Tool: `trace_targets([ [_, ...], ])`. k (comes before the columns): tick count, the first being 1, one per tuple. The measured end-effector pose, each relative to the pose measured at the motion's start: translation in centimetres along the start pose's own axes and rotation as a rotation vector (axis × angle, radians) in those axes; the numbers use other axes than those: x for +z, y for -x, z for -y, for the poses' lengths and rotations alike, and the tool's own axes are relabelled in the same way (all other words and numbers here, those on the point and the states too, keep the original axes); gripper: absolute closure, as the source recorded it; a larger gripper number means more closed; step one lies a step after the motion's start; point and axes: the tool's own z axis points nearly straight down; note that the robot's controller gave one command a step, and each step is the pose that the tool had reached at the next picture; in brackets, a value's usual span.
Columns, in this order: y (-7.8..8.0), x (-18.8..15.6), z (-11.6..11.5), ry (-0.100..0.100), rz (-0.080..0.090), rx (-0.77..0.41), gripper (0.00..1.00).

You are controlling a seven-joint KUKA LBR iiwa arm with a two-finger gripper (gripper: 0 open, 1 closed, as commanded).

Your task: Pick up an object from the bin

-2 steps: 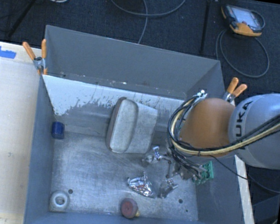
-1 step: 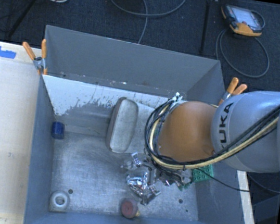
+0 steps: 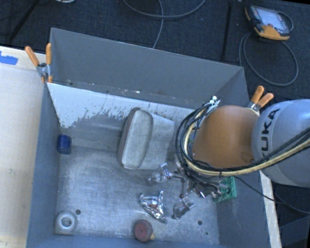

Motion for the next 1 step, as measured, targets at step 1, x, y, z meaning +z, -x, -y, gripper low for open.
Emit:
trace_targets([
  [1, 1.38, 2.95, -3.32, 0.000, -0.002, -0.221, 0.00],
])
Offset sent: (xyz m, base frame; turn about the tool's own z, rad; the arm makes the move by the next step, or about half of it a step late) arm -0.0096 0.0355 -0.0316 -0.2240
